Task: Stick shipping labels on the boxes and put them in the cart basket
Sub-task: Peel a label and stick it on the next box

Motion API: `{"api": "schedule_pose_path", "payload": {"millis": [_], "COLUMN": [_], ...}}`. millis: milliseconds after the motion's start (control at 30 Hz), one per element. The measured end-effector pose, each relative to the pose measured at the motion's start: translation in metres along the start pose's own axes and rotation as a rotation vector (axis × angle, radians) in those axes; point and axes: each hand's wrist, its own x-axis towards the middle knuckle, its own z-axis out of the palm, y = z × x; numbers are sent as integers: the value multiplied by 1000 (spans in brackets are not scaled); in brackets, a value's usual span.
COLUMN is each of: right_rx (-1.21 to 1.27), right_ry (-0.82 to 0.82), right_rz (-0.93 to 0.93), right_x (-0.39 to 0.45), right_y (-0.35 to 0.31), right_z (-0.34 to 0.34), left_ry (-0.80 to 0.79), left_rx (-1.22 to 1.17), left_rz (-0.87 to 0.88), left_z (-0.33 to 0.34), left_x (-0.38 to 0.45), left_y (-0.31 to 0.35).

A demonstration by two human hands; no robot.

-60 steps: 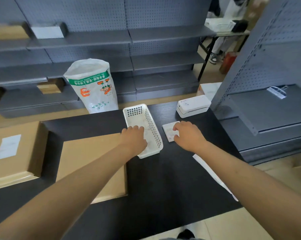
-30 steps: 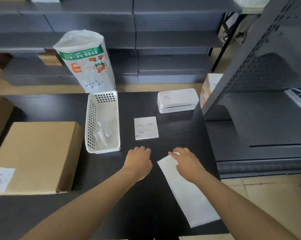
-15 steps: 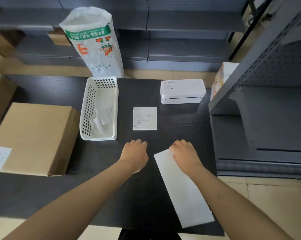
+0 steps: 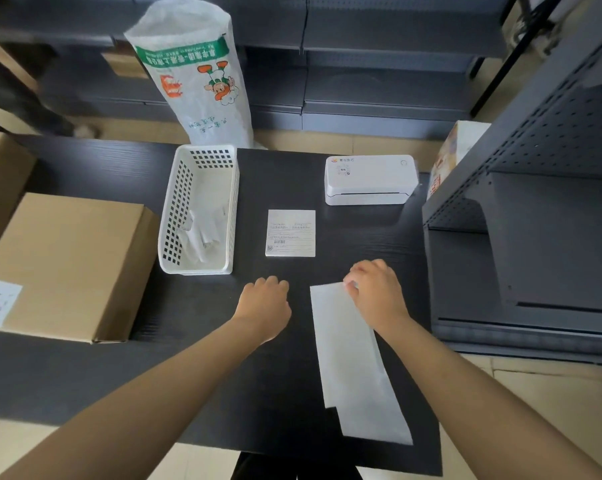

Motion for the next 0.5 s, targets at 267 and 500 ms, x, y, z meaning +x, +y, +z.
{"api": "schedule_pose_path", "payload": {"millis": [267,500], "right_rx": [286,360], "right_ry": [316,329], "right_rz": [138,-29], "right_x": [27,11], "right_y": [-11,-27], "right_z": [-45,-59], "left_ry": [114,189], "left_rx": [-47,-29], "left_rz": [-39,-32], "left_z": [-35,-57], "left_x": [4,-5], "left_y": [-8,-14]}}
